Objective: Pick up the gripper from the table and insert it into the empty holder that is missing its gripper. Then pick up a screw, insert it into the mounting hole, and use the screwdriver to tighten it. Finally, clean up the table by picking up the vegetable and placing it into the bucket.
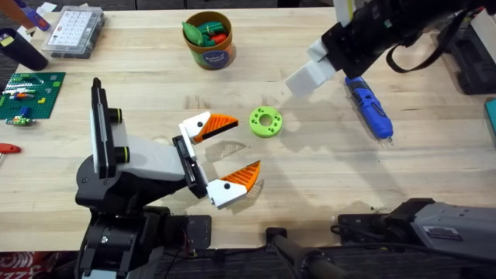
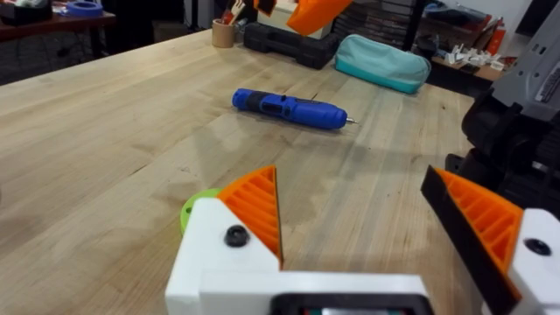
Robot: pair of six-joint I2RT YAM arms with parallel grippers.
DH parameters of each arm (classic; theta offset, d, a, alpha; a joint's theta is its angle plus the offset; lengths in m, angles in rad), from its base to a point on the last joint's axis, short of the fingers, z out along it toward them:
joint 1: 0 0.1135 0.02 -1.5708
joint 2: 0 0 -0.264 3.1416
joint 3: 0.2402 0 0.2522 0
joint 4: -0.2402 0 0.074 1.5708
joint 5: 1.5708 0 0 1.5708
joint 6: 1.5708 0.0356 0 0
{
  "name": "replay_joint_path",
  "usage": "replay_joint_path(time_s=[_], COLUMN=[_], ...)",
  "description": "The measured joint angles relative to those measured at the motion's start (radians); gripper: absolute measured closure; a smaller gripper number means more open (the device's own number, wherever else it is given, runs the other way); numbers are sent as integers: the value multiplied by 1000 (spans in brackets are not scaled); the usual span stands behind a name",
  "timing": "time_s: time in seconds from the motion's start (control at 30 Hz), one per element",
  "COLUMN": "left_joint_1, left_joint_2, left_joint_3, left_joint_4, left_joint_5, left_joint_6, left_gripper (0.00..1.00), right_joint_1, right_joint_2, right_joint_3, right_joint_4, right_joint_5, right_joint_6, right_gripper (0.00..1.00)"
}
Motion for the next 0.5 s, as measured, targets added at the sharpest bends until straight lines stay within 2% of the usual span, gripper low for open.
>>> replay_joint_path(time_s=[0.17, 0.2, 0.33, 0.37, 0.4, 0.5], left_joint_1=[0, 0, 0, 0, 0, 0], left_joint_2=[0, 0, 0, 0, 0, 0], left_joint_3=[0, 0, 0, 0, 0, 0], left_joint_4=[-1, -2, -2, -2, -2, -2], left_joint_5=[0, 0, 0, 0, 0, 0], left_joint_6=[0, -5, -5, -2, -1, -2], left_gripper=[13, 213, 841, 946, 984, 996], right_joint_1=[0, 0, 0, 0, 0, 0], right_joint_2=[0, 0, 0, 0, 0, 0], right_joint_3=[0, 0, 0, 0, 0, 0], right_joint_4=[-7, -7, -7, -7, -7, -10], right_joint_5=[0, 0, 0, 0, 0, 0], right_joint_6=[0, 0, 0, 0, 0, 0], right_gripper=[19, 19, 19, 19, 19, 19])
